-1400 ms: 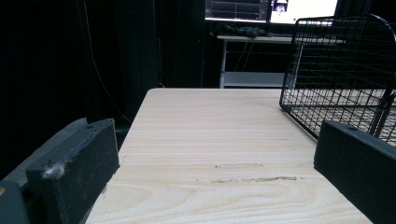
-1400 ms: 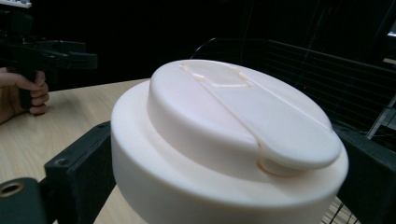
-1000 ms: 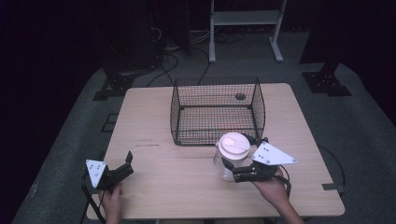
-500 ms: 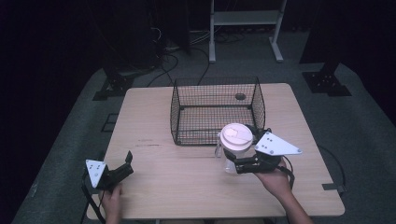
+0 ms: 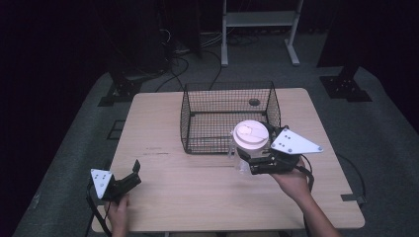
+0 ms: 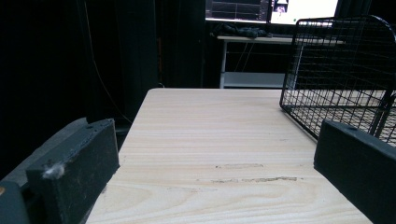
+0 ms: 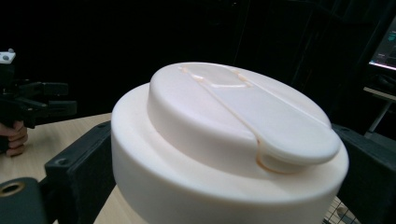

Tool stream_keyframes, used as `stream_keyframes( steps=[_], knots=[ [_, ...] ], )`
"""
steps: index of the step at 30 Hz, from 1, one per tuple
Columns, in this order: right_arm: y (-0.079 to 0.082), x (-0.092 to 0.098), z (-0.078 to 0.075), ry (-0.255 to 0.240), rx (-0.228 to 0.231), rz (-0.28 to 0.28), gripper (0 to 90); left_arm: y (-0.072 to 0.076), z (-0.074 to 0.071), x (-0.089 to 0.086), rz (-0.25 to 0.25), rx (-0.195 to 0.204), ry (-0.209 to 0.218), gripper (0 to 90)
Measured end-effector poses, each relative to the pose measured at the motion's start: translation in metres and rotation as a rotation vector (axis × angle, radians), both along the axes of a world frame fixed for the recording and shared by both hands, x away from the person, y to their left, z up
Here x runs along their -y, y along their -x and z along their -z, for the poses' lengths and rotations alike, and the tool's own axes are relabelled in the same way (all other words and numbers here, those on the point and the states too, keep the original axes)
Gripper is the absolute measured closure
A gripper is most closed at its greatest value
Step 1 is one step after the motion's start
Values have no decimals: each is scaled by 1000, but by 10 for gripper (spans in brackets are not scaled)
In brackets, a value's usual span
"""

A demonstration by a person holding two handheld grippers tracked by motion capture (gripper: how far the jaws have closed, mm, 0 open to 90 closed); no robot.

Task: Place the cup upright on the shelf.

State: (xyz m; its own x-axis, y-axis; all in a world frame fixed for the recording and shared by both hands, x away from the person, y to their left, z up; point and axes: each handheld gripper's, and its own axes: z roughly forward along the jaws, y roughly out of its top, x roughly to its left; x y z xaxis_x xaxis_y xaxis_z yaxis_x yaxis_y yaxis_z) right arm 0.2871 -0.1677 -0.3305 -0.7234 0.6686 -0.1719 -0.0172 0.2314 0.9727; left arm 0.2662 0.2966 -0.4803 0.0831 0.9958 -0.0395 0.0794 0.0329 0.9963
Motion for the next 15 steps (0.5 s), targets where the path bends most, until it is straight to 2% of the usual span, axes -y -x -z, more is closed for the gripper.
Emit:
stream_keyframes(
  steps=[15],
  knots=[
    [-14, -8, -29, 15, 21, -8, 42, 0, 0, 0, -1, 0, 0, 0]
  ],
)
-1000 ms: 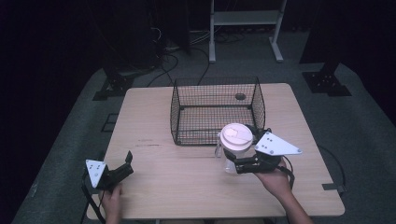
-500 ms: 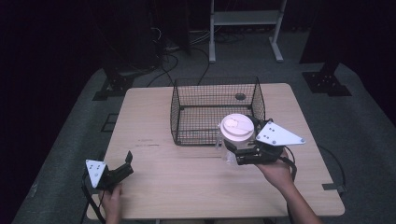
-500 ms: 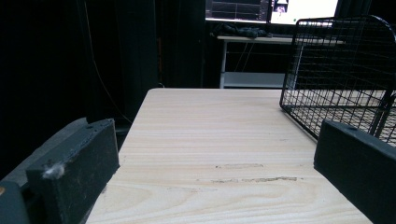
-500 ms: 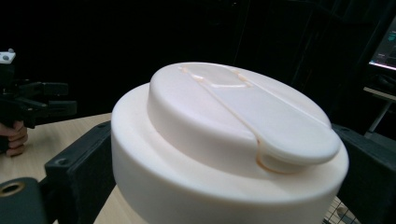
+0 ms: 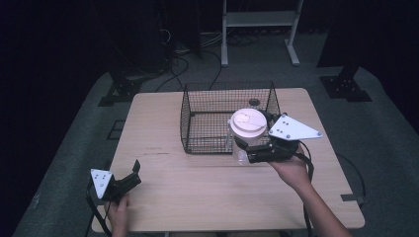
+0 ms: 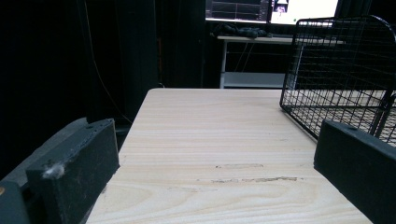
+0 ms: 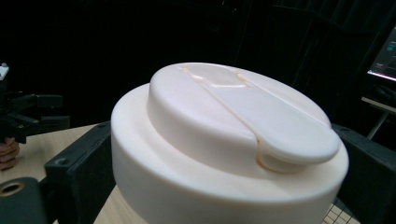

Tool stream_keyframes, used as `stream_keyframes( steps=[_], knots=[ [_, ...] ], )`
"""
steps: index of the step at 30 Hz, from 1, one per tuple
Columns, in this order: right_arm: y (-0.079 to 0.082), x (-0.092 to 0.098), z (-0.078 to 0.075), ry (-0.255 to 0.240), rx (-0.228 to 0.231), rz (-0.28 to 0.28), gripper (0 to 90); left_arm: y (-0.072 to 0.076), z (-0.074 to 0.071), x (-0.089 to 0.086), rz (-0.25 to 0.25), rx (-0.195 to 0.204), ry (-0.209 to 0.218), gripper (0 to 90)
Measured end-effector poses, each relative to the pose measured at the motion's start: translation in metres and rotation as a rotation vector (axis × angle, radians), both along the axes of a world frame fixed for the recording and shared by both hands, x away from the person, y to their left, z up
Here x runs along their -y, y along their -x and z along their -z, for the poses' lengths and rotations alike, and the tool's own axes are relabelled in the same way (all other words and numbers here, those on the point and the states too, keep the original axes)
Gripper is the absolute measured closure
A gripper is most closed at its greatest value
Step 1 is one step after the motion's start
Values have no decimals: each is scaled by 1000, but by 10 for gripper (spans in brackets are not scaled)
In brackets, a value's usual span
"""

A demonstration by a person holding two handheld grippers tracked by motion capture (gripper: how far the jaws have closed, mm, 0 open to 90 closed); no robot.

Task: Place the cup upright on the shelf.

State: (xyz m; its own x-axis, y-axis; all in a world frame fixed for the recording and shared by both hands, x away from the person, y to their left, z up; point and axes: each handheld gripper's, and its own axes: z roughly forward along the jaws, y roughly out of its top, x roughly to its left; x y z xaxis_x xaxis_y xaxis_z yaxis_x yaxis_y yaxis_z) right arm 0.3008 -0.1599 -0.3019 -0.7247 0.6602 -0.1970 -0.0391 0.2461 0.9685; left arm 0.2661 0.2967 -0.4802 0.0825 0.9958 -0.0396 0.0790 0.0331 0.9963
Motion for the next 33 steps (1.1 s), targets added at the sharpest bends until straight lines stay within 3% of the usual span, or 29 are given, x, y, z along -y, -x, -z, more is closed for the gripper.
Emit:
stream_keyframes(
  steps=[14, 33],
  knots=[
    [-17, -21, -26, 25, 41, -8, 42, 0, 0, 0, 3, 2, 0, 0],
    [-56, -40, -40, 19, 49, 22, 42, 0, 0, -1, 6, 4, 9, 0]
  ],
)
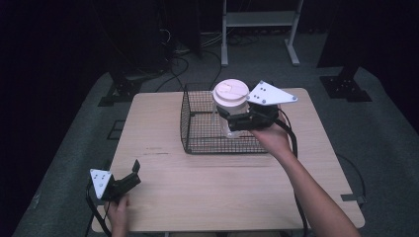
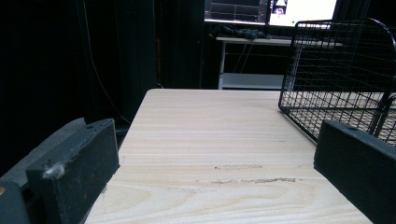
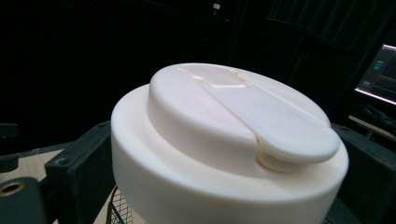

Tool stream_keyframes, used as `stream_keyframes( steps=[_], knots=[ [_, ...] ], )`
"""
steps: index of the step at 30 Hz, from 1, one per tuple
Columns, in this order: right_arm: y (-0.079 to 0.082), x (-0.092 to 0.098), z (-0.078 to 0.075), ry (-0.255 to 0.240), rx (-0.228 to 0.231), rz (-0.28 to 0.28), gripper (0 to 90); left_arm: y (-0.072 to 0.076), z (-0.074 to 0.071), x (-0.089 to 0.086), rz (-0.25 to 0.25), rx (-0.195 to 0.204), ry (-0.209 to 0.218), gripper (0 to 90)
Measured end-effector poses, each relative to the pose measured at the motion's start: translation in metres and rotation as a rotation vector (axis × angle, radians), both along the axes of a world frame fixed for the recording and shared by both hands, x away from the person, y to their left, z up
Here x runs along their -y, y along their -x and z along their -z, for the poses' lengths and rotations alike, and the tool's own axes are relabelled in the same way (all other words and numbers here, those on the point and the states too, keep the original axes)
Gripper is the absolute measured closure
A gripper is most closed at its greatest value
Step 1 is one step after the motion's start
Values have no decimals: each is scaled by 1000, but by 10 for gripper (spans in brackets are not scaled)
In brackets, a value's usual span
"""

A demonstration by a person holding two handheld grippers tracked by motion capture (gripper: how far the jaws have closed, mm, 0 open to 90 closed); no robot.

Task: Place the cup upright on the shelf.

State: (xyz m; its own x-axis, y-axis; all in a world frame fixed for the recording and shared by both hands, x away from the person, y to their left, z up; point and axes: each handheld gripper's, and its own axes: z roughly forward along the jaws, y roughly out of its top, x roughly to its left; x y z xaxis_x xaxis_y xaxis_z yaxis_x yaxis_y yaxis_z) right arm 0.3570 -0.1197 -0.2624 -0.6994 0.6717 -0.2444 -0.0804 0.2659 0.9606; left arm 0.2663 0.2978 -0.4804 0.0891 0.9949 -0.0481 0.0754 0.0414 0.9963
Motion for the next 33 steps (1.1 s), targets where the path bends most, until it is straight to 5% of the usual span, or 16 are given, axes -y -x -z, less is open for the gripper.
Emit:
stream_keyframes(
  steps=[33],
  knots=[
    [-68, -17, 27, -21, -65, 73, 43, 0, 0, 0, 1, 1, -2, 0]
  ],
)
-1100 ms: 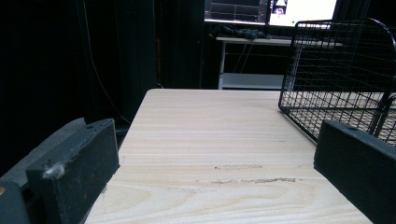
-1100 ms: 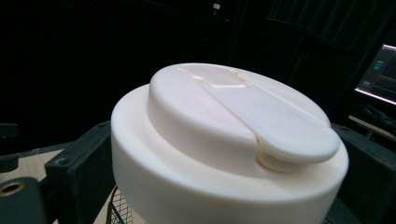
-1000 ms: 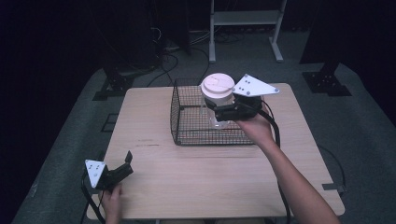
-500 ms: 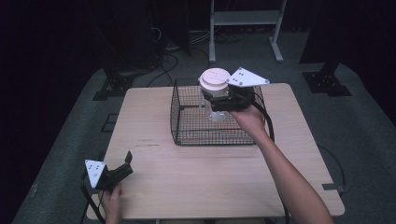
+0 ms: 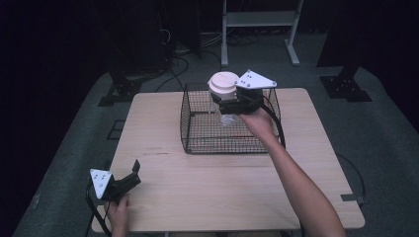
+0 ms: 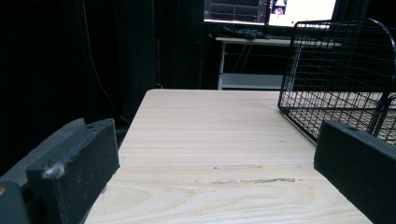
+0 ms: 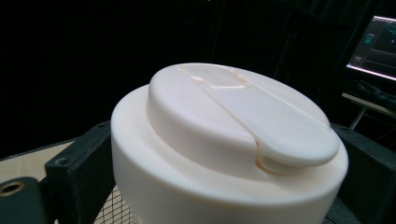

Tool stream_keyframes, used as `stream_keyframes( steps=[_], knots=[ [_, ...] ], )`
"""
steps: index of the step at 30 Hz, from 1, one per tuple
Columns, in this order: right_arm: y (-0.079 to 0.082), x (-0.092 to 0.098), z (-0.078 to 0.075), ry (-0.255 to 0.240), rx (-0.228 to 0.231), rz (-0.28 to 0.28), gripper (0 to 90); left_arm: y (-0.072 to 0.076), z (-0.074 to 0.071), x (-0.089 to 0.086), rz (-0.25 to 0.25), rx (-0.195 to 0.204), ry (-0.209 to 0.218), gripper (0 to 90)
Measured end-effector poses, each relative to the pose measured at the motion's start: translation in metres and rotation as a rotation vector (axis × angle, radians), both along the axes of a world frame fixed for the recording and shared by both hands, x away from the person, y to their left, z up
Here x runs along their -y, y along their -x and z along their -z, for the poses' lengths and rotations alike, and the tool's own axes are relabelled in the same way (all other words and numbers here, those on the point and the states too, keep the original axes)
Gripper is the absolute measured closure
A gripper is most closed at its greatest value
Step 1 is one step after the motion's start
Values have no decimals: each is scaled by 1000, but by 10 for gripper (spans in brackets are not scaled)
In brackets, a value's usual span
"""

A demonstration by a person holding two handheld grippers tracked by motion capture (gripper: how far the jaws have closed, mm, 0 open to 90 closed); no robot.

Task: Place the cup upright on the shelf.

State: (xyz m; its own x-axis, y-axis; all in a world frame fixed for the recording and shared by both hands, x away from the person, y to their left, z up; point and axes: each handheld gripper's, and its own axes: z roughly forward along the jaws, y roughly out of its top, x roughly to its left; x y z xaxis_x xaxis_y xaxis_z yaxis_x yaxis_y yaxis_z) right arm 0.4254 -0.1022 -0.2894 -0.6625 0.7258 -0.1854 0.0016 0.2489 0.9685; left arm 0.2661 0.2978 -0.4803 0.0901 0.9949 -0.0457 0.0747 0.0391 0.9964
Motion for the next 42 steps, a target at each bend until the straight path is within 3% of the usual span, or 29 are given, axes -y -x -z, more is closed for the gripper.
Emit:
stream_keyframes(
  steps=[20, 42],
  knots=[
    [-26, 0, 22, -4, -31, 24, 42, 0, 0, 0, 3, -1, 3, 0],
    [-42, -3, 45, 0, -68, 40, 42, 0, 0, 0, 2, 1, 1, 0]
  ],
)
